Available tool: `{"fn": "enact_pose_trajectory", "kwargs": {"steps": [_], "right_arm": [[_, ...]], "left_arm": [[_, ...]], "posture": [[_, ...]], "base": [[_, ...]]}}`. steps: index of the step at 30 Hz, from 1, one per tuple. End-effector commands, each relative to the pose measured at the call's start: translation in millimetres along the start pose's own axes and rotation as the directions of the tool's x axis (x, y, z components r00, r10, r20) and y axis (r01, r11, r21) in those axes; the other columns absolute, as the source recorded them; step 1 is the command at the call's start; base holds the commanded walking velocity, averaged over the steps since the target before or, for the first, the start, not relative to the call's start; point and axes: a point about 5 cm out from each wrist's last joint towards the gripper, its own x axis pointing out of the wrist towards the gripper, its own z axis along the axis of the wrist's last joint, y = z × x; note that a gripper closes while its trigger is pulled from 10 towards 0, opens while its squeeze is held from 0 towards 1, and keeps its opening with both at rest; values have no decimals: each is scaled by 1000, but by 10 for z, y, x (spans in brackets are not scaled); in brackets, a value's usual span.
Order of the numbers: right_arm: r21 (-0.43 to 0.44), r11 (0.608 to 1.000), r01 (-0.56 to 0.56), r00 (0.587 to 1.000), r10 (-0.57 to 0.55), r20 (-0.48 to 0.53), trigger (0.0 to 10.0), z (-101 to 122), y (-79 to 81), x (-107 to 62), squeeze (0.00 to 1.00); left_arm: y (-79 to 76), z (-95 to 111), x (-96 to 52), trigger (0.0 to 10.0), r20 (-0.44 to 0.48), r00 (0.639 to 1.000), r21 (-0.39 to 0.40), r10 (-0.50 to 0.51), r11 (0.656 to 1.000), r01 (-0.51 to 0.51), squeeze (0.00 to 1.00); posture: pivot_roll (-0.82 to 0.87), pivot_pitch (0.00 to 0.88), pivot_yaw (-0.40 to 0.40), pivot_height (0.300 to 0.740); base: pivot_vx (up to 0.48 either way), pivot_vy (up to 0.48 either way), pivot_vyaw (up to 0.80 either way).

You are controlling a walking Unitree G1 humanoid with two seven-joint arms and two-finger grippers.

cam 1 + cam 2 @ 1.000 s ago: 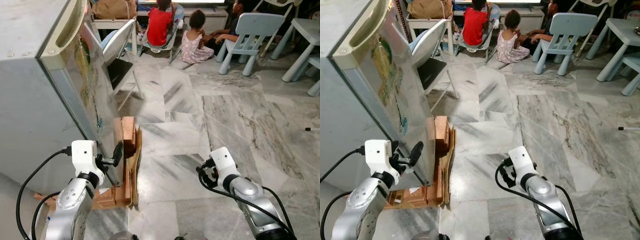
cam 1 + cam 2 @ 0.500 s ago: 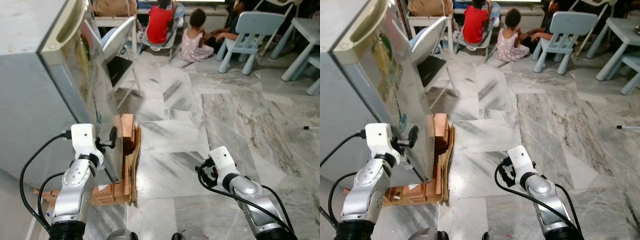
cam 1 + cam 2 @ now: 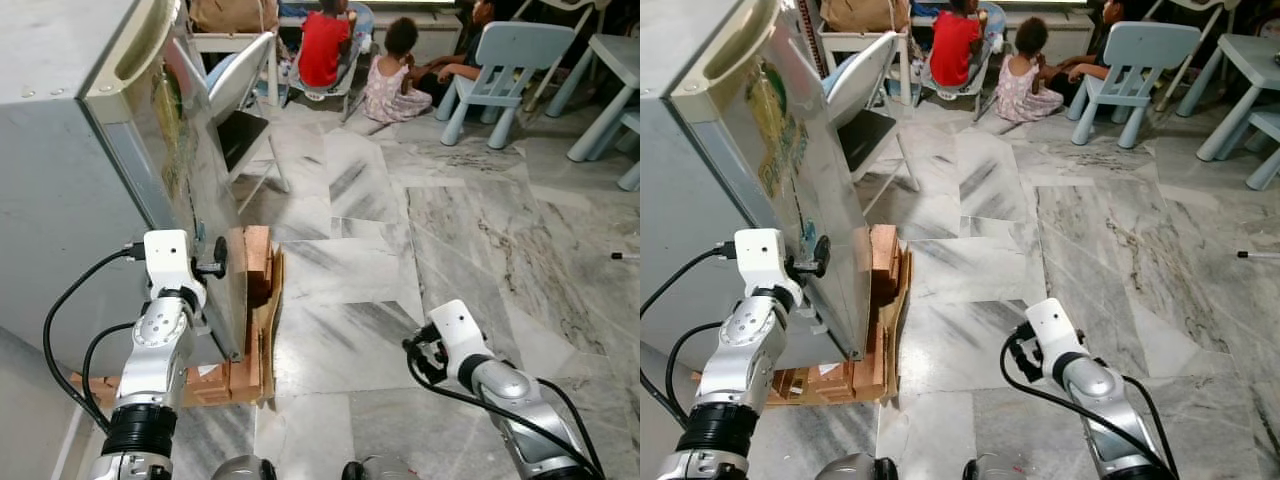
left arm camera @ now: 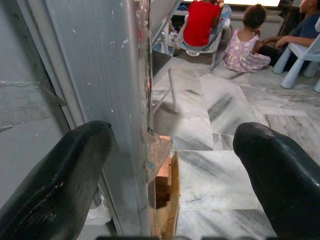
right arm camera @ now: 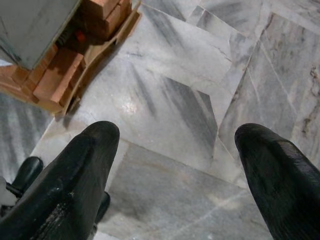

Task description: Restocking fridge

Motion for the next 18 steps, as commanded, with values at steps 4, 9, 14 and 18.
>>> {"fn": "enact_pose_trajectory", "kwargs": {"steps": [4,9,14,18], "right_arm": [[-8,1000,1,1000,-1,20,10000,48,-7,1,0],[-13,1000,-24,999,24,37,10000,73,49,3,0],[-11,999,-41,997,42,65,10000,103,59,-14,0],[-5,999,-53,994,53,93,10000,122,57,-22,0]], "left_arm": [[62,-30,21,10000,-4,1000,18,17,1000,-17,0],[120,-5,88,10000,-11,999,27,50,998,-49,0],[136,-14,99,10000,-21,998,30,53,998,-53,0],[118,-89,76,10000,-55,997,47,50,998,-47,0]], "posture": [[-47,57,-7,740],[-48,57,-6,740],[-51,58,-5,740],[-56,56,-2,740]], "base": [[0,0,0],[0,0,0],[0,0,0],[0,0,0]]}}
